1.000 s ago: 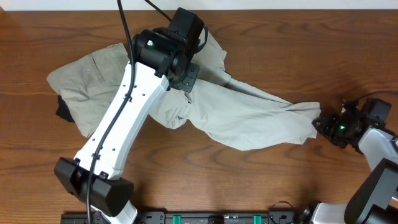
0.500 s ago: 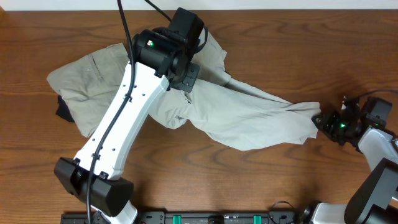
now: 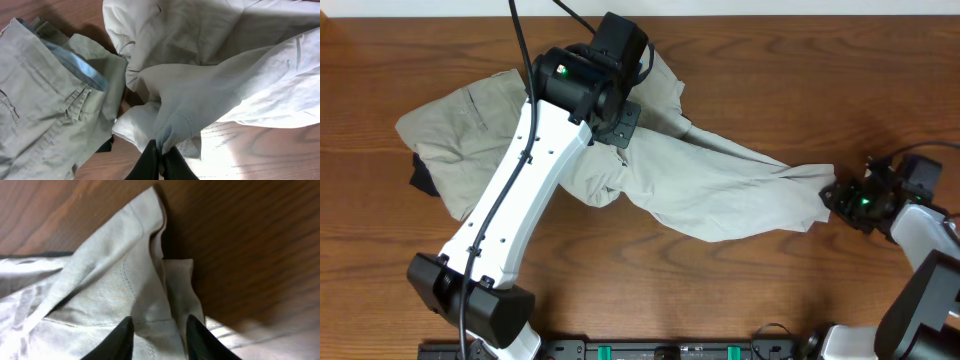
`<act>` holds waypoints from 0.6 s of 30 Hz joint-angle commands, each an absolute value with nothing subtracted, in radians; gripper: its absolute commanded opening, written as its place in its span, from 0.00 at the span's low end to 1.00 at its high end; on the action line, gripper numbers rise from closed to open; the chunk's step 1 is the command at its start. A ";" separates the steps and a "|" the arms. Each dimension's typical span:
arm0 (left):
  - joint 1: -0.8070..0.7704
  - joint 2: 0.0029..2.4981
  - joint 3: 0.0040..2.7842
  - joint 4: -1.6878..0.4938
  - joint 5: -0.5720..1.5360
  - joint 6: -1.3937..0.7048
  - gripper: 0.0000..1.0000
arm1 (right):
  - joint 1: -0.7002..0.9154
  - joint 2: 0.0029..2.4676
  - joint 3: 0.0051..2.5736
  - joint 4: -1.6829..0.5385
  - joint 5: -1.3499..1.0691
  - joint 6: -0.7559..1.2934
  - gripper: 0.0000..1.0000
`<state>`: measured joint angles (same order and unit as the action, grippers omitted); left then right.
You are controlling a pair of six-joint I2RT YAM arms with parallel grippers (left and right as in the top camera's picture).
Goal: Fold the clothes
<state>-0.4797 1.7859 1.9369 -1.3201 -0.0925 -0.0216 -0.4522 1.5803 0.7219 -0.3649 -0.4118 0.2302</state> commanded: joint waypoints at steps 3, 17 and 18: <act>-0.475 1.775 1.935 -1.324 -0.100 -0.007 0.06 | -0.440 1.599 0.709 -0.341 -0.445 0.247 0.15; -0.475 1.775 1.935 -1.322 -0.101 0.007 0.06 | -0.508 1.333 0.719 -0.332 -0.657 0.278 0.01; -0.475 1.775 1.935 -1.322 -0.102 0.007 0.06 | -0.514 1.309 0.719 -0.328 -0.658 0.285 0.01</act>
<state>-0.4797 1.7859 1.9369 -1.3197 -0.0929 -0.0025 -0.4908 1.3724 0.7155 -0.3347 -0.5873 0.2565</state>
